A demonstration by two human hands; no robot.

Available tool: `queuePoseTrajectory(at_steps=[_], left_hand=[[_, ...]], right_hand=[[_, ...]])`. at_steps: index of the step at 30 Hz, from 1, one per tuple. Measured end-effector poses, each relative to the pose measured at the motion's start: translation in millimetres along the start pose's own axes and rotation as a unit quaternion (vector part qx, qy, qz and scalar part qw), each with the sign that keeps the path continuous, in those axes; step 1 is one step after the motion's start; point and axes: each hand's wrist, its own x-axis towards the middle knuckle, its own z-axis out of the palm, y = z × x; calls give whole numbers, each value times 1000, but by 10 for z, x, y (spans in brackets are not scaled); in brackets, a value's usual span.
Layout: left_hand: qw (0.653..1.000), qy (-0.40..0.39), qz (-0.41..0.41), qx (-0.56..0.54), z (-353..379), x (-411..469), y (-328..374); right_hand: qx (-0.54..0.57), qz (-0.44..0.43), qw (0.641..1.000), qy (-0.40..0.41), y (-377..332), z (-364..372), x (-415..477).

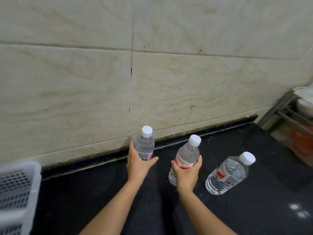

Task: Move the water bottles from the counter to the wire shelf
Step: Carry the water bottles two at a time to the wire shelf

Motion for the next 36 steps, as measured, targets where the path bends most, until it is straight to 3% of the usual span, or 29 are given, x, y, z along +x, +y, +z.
queuePoseTrajectory(at_steps=[4, 7, 10, 15, 22, 26, 30, 36], left_hand=[[999, -8, -34, -30, 3, 167, 128], [996, -71, -40, -22, -152, 133, 46], [989, -143, -37, 0, -285, -137, -82], [986, -162, -29, -3, -275, -767, -195], [981, -194, -20, -7, -227, -1293, -326], [979, -197, -24, -38, -171, -1714, -275], [978, -192, -37, -72, 83, -2279, -117], [946, -307, -27, -97, 1064, -3296, 272]], right_hand=[[-46, 2, 999, -13, 32, -149, 28], [-92, -11, 994, -65, 103, -330, -42], [-111, -19, 987, -112, 119, -499, -117], [-134, -31, 975, -174, 151, -799, -207], [-59, -27, 985, -160, 552, -1312, -540], [-70, -18, 980, -183, 718, -1737, -795], [-78, -3, 984, -157, 1006, -2436, -940], [-61, -6, 994, -86, 1384, -3917, -732]])
